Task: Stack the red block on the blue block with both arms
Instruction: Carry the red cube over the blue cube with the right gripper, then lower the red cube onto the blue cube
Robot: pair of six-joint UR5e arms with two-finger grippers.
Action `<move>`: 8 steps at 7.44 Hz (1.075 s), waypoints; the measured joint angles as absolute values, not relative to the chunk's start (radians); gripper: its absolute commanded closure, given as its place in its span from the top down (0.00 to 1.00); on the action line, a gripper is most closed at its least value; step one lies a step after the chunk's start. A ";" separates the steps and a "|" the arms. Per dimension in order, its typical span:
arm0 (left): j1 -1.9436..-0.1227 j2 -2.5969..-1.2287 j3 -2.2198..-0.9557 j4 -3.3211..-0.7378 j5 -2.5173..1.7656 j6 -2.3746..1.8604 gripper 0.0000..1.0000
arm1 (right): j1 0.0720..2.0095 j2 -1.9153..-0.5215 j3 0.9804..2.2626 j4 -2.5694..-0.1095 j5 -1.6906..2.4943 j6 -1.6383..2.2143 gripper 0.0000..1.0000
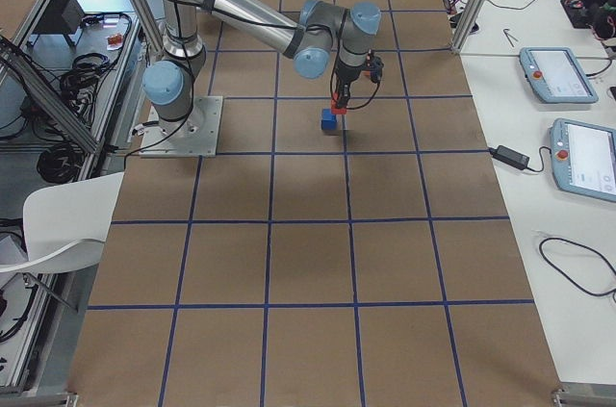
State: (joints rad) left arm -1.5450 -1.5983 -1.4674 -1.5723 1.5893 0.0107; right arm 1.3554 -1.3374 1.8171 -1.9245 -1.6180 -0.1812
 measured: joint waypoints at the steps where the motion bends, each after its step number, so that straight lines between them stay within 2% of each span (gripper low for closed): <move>1: -1.545 -1.598 -1.468 -1.572 1.588 0.011 1.00 | 1.355 -1.338 1.827 -1.932 -1.618 -0.180 0.00; 7: -1.545 -1.599 -1.465 -1.569 1.587 0.011 1.00 | 1.356 -1.339 1.878 -1.937 -1.617 -0.182 0.00; 8: -1.545 -1.600 -1.465 -1.569 1.587 0.010 1.00 | 1.356 -1.339 1.880 -1.938 -1.618 -0.182 0.10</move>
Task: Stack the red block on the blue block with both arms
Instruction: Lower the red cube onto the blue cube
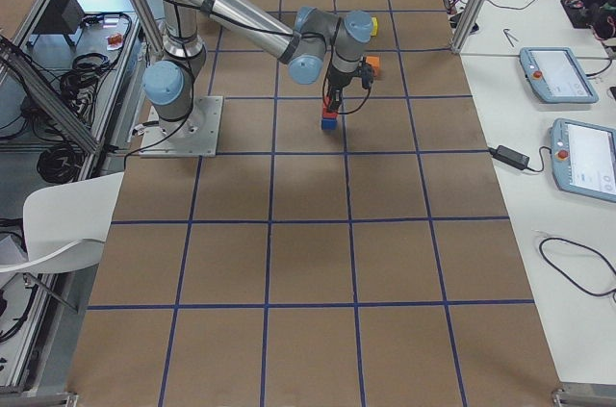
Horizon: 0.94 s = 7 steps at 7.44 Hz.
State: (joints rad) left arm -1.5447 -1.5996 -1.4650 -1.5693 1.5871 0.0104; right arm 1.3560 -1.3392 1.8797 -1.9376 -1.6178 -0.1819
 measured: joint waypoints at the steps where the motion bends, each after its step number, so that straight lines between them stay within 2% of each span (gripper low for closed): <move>1: -1.545 -1.600 -1.465 -1.569 1.587 0.010 1.00 | 1.356 -1.339 1.880 -1.938 -1.618 -0.182 0.47; 2: -1.545 -1.599 -1.467 -1.569 1.589 0.009 1.00 | 1.356 -1.339 1.881 -1.939 -1.617 -0.183 0.61; 3: -1.545 -1.598 -1.468 -1.569 1.590 0.009 1.00 | 1.356 -1.338 1.882 -1.939 -1.617 -0.185 0.63; 5: -1.544 -1.597 -1.465 -1.569 1.588 0.008 1.00 | 1.355 -1.338 1.890 -1.938 -1.617 -0.194 0.94; 6: -1.543 -1.597 -1.464 -1.569 1.588 0.008 1.00 | 1.355 -1.338 1.892 -1.938 -1.617 -0.197 1.00; 7: -1.543 -1.597 -1.464 -1.569 1.588 0.008 1.00 | 1.354 -1.339 1.891 -1.937 -1.617 -0.197 1.00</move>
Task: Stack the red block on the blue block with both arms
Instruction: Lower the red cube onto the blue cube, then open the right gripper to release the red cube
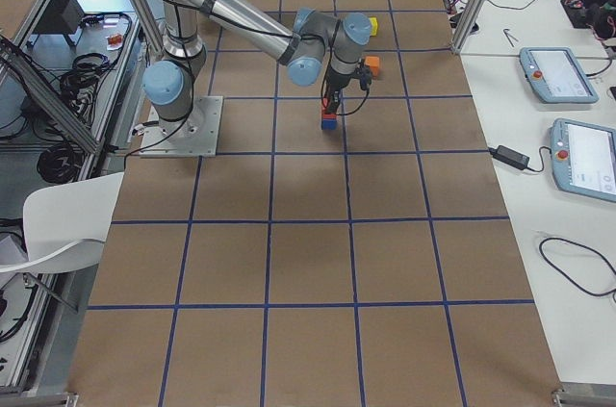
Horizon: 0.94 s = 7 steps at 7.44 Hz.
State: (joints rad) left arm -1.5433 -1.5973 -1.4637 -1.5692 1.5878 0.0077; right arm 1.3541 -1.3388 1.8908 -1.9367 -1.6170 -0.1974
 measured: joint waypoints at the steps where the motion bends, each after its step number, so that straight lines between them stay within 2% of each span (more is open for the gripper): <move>1: -1.543 -1.597 -1.464 -1.569 1.588 0.008 1.00 | 1.354 -1.345 1.887 -1.931 -1.617 -0.198 1.00; 4: -1.543 -1.597 -1.463 -1.569 1.588 0.008 1.00 | 1.356 -1.410 1.827 -1.820 -1.612 -0.198 1.00; 7: -1.543 -1.595 -1.463 -1.569 1.588 0.008 1.00 | 1.379 -1.428 1.557 -1.538 -1.602 -0.170 1.00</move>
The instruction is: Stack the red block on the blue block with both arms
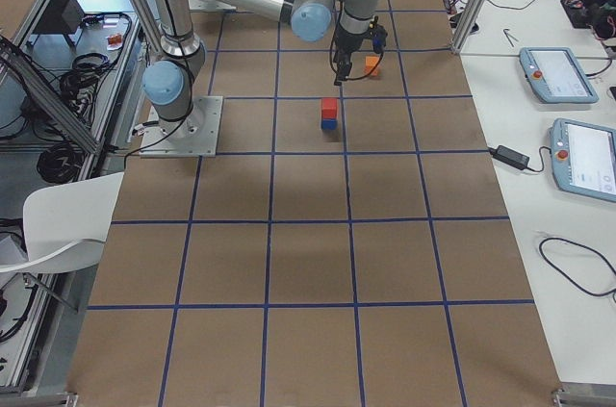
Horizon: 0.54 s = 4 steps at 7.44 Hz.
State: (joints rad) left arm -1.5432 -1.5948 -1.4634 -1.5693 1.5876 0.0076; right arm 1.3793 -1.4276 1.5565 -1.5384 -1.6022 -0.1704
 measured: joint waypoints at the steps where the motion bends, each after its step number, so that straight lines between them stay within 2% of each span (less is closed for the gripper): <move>1: -1.543 -1.594 -1.463 -1.569 1.588 0.008 1.00 | 1.413 -1.430 1.472 -1.465 -1.602 -0.123 1.00; 4: -1.543 -1.593 -1.466 -1.568 1.590 0.009 1.00 | 1.547 -1.441 1.407 -1.406 -1.602 0.040 1.00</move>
